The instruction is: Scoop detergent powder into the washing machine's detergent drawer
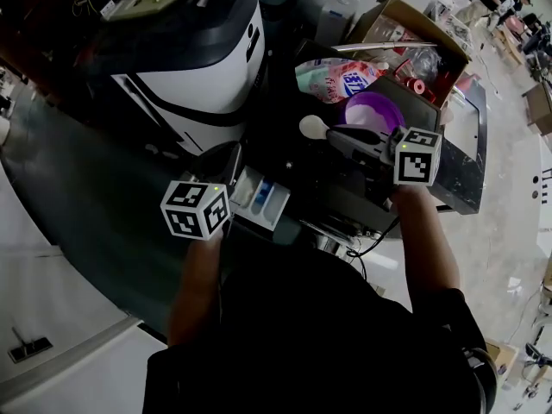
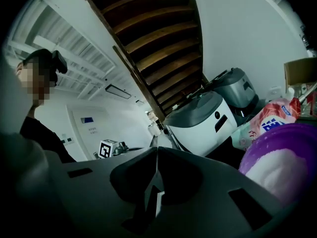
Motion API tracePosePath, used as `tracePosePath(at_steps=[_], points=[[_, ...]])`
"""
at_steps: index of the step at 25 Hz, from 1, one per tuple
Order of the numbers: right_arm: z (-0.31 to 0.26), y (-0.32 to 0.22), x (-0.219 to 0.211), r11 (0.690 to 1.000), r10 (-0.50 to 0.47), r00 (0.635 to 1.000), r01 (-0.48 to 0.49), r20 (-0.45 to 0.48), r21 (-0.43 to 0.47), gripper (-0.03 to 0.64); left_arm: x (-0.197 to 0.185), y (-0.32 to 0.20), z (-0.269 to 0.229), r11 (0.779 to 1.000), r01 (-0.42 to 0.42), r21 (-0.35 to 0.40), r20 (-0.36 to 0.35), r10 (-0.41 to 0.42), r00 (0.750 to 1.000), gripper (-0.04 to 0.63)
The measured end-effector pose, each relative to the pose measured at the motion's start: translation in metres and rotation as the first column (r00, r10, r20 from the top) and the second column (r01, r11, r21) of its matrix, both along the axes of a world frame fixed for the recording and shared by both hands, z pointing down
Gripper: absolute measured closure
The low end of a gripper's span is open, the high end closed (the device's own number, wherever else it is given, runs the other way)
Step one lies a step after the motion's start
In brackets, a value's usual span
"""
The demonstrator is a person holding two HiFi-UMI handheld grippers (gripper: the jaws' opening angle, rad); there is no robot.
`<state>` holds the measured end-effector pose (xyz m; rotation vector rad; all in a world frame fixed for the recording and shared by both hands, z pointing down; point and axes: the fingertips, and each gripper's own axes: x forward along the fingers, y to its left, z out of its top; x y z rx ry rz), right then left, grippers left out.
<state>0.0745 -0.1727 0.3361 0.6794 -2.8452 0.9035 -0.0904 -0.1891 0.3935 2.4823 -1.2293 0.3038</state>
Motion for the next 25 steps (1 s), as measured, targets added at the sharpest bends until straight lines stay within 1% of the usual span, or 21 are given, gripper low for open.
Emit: tracePosePath(at_steps=[2,11,16,20,22,25], points=[[0.008,0.007,-0.012,1.0,-0.007,1.0,0.007,-0.012,-0.009,0.595,-0.005,0.003,0.003,1.0,-0.002,-0.003,-0.005,0.002,1.0,0.588],[0.04,0.032,-0.067,0.996,-0.048,0.999,0.048,0.003,-0.081,0.595,-0.045,0.016,0.016,0.999,-0.002,-0.032,-0.012,0.001,1.0,0.586],[0.057,0.042,-0.092,0.992,-0.038,0.998,0.042,0.044,-0.117,0.595,-0.064,0.021,0.022,0.999,-0.018,-0.046,-0.01,0.017,1.0,0.586],[0.08,0.053,-0.109,0.989,-0.016,0.999,0.023,0.046,-0.149,0.595,-0.077,0.027,0.032,0.997,-0.049,-0.058,-0.003,0.049,0.999,0.588],[0.092,0.059,-0.114,0.987,-0.002,0.999,0.008,0.037,-0.16,0.595,-0.081,0.029,0.04,0.996,-0.061,-0.066,-0.004,0.061,0.998,0.586],[0.109,0.07,-0.119,0.986,0.009,1.0,-0.011,-0.008,-0.165,0.595,-0.084,0.031,0.048,0.994,-0.068,-0.08,-0.019,0.066,0.998,0.586]])
